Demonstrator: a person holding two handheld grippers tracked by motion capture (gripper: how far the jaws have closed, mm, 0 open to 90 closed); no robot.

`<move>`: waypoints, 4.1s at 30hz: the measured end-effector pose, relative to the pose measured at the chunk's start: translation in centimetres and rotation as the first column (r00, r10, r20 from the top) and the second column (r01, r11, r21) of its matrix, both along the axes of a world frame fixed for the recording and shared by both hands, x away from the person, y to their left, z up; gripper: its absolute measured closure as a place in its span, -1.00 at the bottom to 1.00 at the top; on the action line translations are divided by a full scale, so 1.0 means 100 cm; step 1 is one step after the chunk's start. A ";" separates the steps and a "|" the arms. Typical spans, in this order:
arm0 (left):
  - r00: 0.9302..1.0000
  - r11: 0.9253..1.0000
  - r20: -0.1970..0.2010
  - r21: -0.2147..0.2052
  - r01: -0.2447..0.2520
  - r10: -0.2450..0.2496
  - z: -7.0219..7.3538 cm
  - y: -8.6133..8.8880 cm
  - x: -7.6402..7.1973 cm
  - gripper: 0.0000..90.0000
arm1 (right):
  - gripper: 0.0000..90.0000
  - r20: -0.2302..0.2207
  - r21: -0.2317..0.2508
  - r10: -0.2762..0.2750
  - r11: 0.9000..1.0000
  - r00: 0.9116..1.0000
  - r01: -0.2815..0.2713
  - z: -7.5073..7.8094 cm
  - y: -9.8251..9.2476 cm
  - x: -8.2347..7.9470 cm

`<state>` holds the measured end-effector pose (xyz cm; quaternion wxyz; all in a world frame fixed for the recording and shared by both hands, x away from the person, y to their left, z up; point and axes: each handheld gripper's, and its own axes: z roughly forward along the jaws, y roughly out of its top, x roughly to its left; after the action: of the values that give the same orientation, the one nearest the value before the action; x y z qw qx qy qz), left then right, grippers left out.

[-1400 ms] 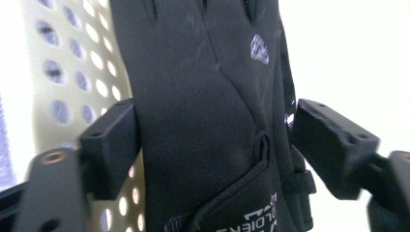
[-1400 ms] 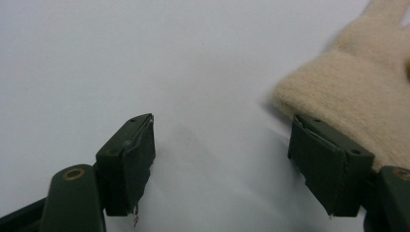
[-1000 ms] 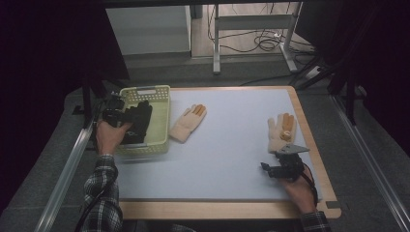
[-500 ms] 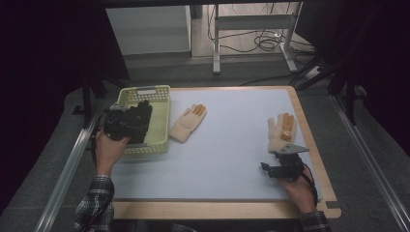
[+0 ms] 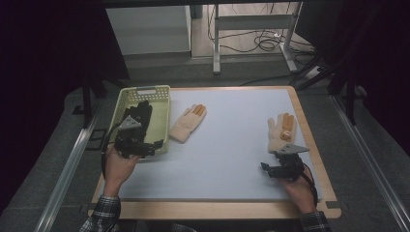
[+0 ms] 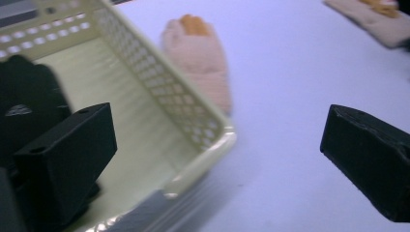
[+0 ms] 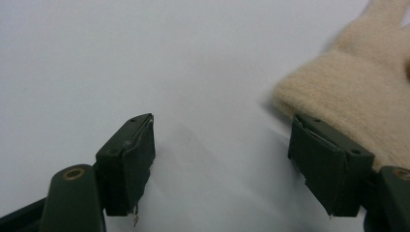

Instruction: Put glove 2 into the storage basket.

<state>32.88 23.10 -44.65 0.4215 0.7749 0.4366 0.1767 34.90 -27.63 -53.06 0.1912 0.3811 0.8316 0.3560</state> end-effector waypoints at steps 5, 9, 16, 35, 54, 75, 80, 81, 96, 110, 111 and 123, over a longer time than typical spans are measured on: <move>0.998 0.998 0.026 -0.025 0.054 -0.053 -0.004 -0.019 -0.013 -1.00 | -0.46 0.000 0.000 0.000 1.000 1.000 0.000 0.000 0.000 0.000; 0.995 0.995 0.036 -0.035 0.098 -0.097 -0.013 -0.035 -0.021 -1.00 | -0.46 0.000 0.000 0.000 1.000 1.000 0.000 0.000 0.000 0.000; 0.987 0.987 0.037 -0.012 0.159 -0.159 -0.035 -0.062 -0.030 -1.00 | -0.46 -0.001 0.001 -0.001 1.000 1.000 0.001 0.000 0.000 0.000; 0.986 0.974 -0.084 0.166 0.157 -0.145 -0.103 -0.083 -0.028 -1.00 | -0.46 -0.005 0.000 -0.001 1.000 1.000 0.001 0.001 0.000 0.000; 0.983 0.976 -0.120 0.150 0.159 -0.142 -0.104 -0.082 -0.024 -1.00 | -0.17 -0.020 0.043 0.027 0.999 0.999 -0.026 0.005 0.010 -0.003; 0.984 0.978 -0.121 0.145 0.150 -0.133 -0.104 -0.081 -0.025 -0.99 | 0.03 -0.009 0.093 0.232 0.969 0.973 -0.230 0.017 0.137 0.065; 0.985 0.979 -0.121 0.149 0.141 -0.124 -0.103 -0.080 -0.027 -0.97 | 0.10 0.003 0.077 0.262 0.962 0.965 -0.261 0.017 0.170 0.077; 0.985 0.978 -0.120 0.150 0.143 -0.126 -0.103 -0.078 -0.028 -0.97 | 0.12 0.002 0.079 0.268 0.960 0.963 -0.268 0.016 0.176 0.079; 0.982 0.976 -0.117 0.142 0.166 -0.150 -0.104 -0.068 -0.031 -0.95 | 0.32 -0.006 0.124 0.314 0.942 0.950 -0.311 0.009 0.243 0.104; 0.981 0.976 -0.118 0.138 0.169 -0.153 -0.104 -0.068 -0.031 -0.96 | -0.19 0.009 0.044 0.315 0.948 0.949 -0.316 -0.007 0.286 0.116; 0.981 0.976 -0.118 0.139 0.169 -0.153 -0.104 -0.068 -0.031 -0.96 | -0.15 0.002 0.048 0.317 0.947 0.948 -0.317 -0.009 0.286 0.117; 0.981 0.976 -0.118 0.138 0.169 -0.153 -0.104 -0.068 -0.031 -0.95 | 0.68 -0.063 0.084 0.319 0.946 0.946 -0.313 -0.004 0.281 0.115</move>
<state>29.79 16.32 -55.08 0.3521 0.8451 0.3800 0.1321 46.39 0.43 -53.49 0.0861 0.2629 0.8749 0.3976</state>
